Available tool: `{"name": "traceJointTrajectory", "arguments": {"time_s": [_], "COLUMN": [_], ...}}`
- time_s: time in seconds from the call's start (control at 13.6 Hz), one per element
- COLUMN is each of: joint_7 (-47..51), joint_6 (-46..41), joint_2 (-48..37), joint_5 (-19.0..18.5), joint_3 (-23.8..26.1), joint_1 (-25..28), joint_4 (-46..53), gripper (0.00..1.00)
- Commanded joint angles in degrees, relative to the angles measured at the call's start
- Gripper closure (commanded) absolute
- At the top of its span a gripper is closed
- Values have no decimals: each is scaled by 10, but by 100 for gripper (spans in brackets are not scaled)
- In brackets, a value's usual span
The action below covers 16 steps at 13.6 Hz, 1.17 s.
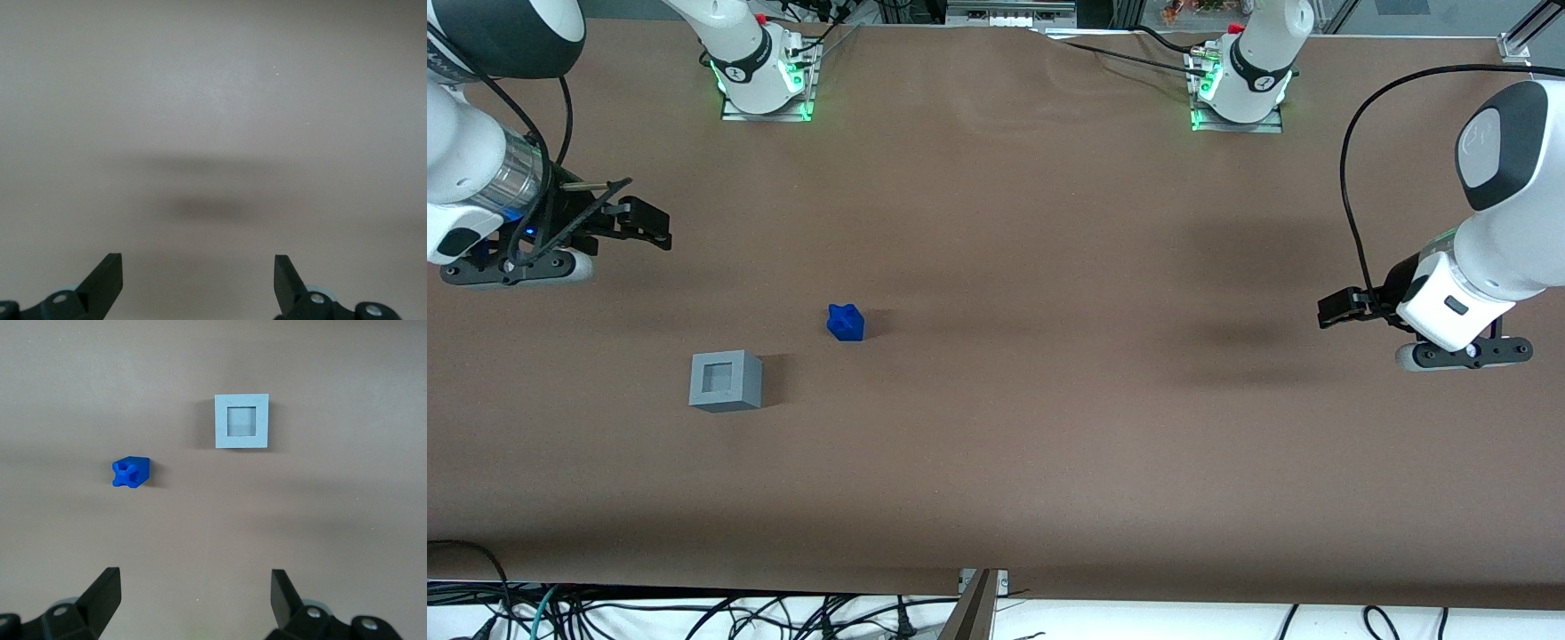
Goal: Insert blue part into gray base with right arm
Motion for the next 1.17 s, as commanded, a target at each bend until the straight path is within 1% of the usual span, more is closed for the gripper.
{"name": "traceJointTrajectory", "arguments": {"time_s": [0.0, 1.1], "joint_7": [-7, -16], "joint_6": [-11, -12], "joint_2": [-11, -16], "joint_5": [-5, -1], "joint_3": [8, 8], "joint_1": [-8, -8], "joint_4": [5, 2], "gripper": [1, 1]}}
